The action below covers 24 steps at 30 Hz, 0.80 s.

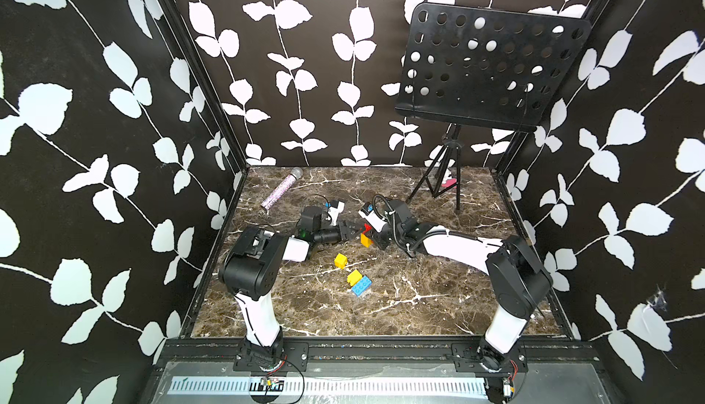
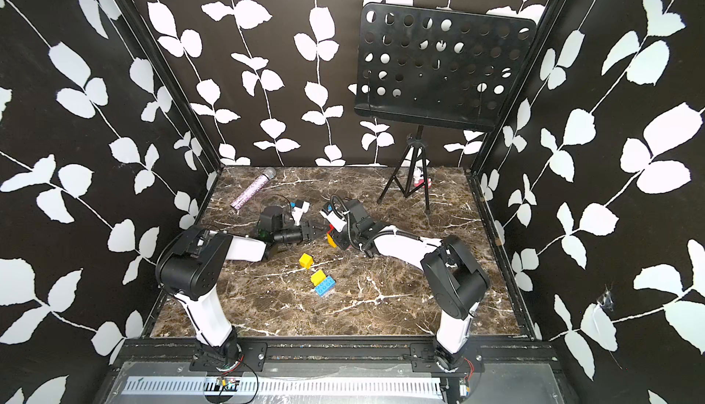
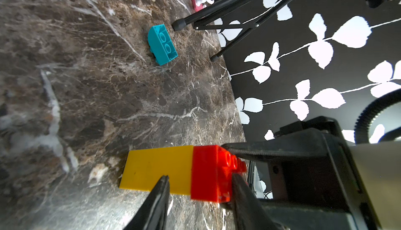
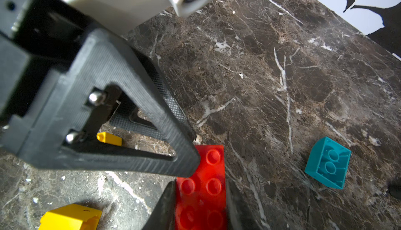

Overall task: Assemble the letter r with lego
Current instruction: Assemble the lego brick with the lego brick.

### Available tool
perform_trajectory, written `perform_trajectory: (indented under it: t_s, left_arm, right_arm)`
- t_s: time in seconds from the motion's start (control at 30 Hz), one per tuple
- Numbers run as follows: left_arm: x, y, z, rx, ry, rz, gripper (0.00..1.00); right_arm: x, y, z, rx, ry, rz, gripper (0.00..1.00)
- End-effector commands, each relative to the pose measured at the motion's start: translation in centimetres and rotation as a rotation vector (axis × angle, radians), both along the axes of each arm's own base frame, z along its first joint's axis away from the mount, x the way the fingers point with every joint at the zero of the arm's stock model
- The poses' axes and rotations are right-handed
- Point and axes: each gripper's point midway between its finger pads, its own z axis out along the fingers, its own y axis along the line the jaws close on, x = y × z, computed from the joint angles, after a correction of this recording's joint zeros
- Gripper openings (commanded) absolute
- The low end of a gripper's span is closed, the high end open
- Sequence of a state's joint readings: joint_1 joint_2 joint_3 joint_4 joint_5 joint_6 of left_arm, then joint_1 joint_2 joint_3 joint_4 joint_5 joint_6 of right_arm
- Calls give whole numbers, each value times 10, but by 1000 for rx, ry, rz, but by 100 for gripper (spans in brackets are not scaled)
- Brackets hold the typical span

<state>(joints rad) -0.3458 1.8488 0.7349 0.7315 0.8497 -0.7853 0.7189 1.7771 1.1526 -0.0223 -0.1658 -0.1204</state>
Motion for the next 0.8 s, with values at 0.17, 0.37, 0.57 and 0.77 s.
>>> perform_trajectory:
  t_s: [0.17, 0.37, 0.57, 0.77]
  left_arm:
    - [-38, 12, -89, 145, 291, 36, 47]
    - [-44, 9, -101, 150, 305, 32, 47]
    - [-48, 10, -104, 145, 311, 35, 47]
    - [-55, 13, -108, 153, 316, 35, 46]
  right_arm:
    - [-21, -39, -49, -199, 150, -52, 11]
    - [-22, -41, -42, -200, 138, -58, 11]
    - [-22, -38, -41, -201, 144, -55, 11]
    - [-21, -36, -51, -206, 167, -56, 11]
